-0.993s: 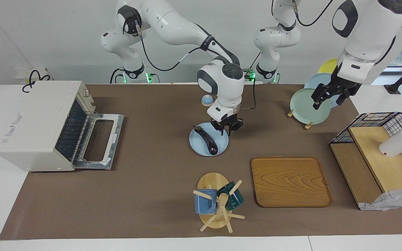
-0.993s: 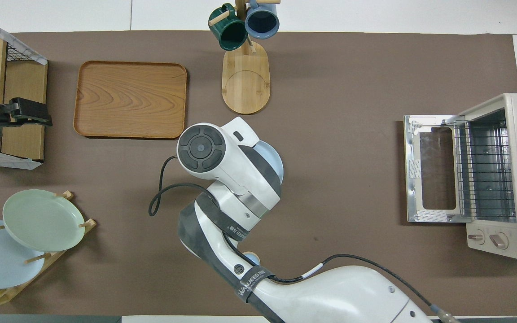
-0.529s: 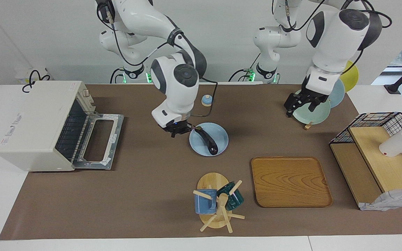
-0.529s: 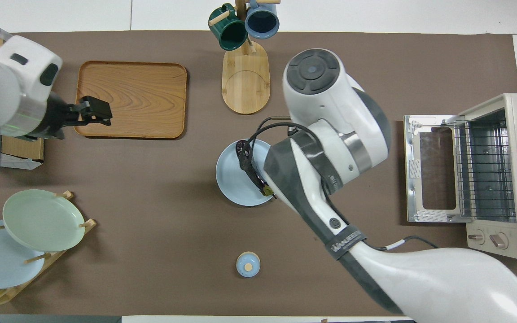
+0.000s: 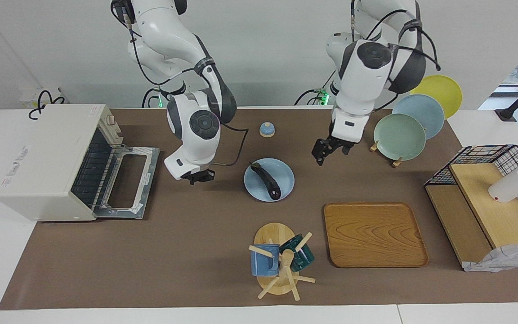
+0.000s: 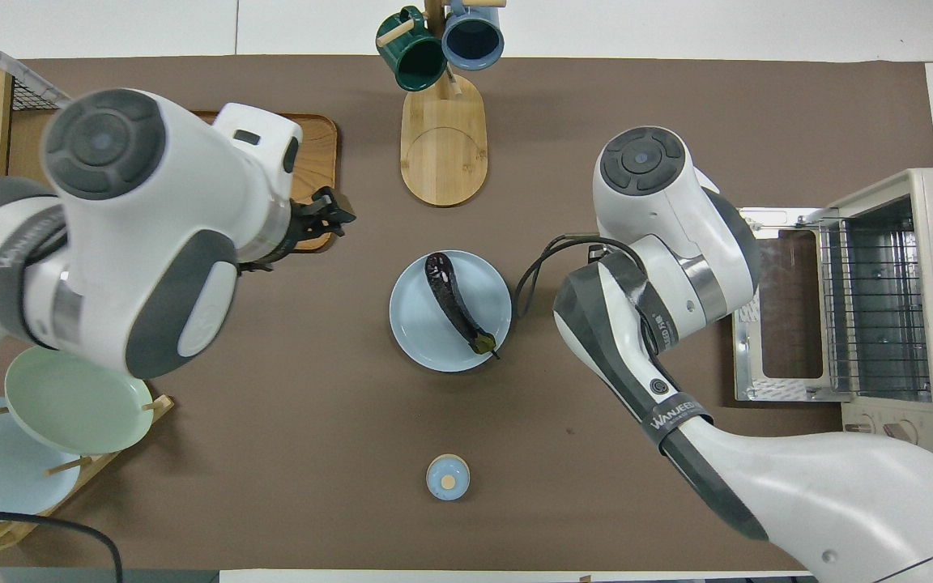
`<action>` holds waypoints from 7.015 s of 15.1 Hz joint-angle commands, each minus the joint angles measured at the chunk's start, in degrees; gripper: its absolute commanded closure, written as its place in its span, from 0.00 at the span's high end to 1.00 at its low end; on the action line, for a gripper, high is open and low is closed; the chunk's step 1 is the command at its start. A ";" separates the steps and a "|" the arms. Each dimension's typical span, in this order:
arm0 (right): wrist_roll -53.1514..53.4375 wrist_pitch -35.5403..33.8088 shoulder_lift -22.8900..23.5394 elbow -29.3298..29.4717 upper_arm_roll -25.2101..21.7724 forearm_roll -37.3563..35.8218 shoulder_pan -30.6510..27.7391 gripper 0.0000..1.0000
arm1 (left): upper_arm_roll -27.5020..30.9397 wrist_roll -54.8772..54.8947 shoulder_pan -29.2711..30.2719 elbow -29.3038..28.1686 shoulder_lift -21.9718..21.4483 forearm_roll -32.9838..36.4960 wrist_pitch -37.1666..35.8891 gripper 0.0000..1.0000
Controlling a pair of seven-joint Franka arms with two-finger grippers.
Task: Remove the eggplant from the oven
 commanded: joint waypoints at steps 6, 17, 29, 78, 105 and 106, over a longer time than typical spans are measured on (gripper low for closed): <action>-2.90 6.11 -2.81 -7.33 0.93 -1.53 -5.16 0.00 | 1.25 -20.84 -8.78 -0.60 11.16 5.90 9.62 1.00; -5.98 7.78 -2.99 -9.35 0.93 -3.11 -6.56 0.00 | 1.25 -29.39 -10.53 -4.81 12.39 7.58 14.98 1.00; -5.98 7.96 -4.22 -12.60 0.93 -8.82 -7.18 0.00 | 1.60 -29.12 -9.92 -5.17 12.39 8.72 15.78 0.45; -32.18 -14.80 -20.39 -0.84 1.02 11.38 -21.16 0.00 | 1.60 54.11 20.23 12.94 18.64 3.19 3.66 1.00; -32.35 -29.23 -16.26 17.72 0.84 14.73 -18.61 1.00 | 1.34 49.36 20.93 2.64 -14.42 1.07 -27.37 1.00; -32.44 -29.05 -16.26 17.80 0.93 14.82 -18.61 1.00 | 1.25 49.54 21.28 3.96 -14.06 1.08 -28.51 1.00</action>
